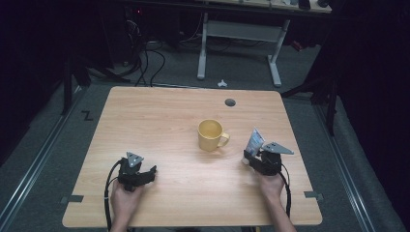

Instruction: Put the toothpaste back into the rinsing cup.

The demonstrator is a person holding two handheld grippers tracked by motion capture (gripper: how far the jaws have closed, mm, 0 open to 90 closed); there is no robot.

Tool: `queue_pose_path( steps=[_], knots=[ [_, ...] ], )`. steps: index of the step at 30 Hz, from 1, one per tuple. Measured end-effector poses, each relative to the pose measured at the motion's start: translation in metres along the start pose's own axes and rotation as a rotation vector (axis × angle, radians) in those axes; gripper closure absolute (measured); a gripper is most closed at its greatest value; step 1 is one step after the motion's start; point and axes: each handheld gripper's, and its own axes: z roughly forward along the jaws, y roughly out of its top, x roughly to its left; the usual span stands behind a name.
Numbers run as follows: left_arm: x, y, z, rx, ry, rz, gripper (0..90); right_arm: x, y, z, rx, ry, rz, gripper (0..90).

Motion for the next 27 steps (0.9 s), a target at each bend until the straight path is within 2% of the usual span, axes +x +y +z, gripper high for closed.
queue_pose_path(
  steps=[3,12,19,27],
  knots=[
    [0.0,0.0,0.0,0.0,0.0,0.0,26.4,0.0,0.001,-0.001,-0.008,0.009,0.002,60.9],
    [0.0,0.0,0.0,0.0,0.0,0.0,26.4,0.004,0.012,-0.009,-0.026,0.029,-0.034,60.9],
    [0.0,0.0,0.0,0.0,0.0,0.0,26.4,0.004,0.014,-0.012,-0.03,0.056,-0.021,61.0],
    [0.0,0.0,0.0,0.0,0.0,0.001,26.2,0.006,0.02,-0.014,-0.032,0.078,-0.039,61.1]
  ],
)
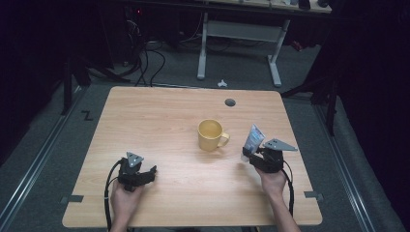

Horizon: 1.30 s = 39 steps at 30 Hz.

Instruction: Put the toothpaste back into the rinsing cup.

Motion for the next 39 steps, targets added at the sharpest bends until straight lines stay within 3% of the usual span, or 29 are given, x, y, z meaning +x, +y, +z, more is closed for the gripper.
queue_pose_path(
  steps=[21,39],
  knots=[
    [0.0,0.0,0.0,0.0,0.001,0.0,26.2,0.002,0.007,-0.004,-0.016,0.028,-0.006,61.5],
    [0.0,0.0,0.0,0.0,0.0,0.0,26.1,0.014,0.029,-0.009,-0.05,0.056,-0.065,61.7]
  ],
)
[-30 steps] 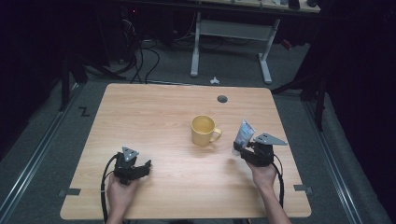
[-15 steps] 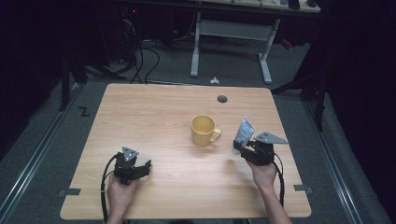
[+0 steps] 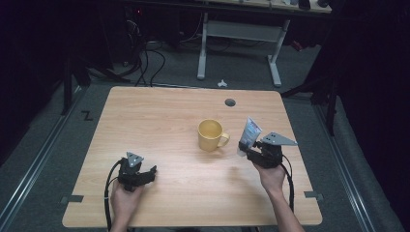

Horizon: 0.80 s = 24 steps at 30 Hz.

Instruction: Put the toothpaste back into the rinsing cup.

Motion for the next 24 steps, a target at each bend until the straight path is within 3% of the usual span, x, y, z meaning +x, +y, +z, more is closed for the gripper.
queue_pose_path(
  steps=[9,24],
  knots=[
    [0.0,0.0,0.0,0.0,0.0,0.0,26.2,0.001,0.005,0.001,-0.001,0.015,-0.001,61.7],
    [0.0,0.0,0.0,0.0,0.0,0.0,26.2,0.008,0.027,0.002,-0.029,0.055,-0.033,61.9]
  ],
)
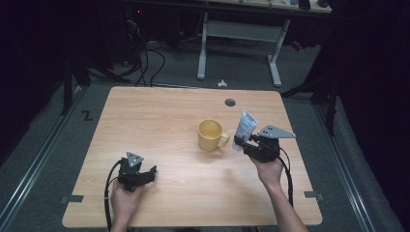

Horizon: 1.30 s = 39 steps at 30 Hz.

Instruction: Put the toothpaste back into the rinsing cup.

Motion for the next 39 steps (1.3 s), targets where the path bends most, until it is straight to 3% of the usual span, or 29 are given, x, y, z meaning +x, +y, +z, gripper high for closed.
queue_pose_path(
  steps=[39],
  knots=[
    [0.0,0.0,0.0,-0.001,-0.002,-0.002,26.2,0.013,0.036,0.035,0.007,0.056,-0.047,61.7]
  ],
)
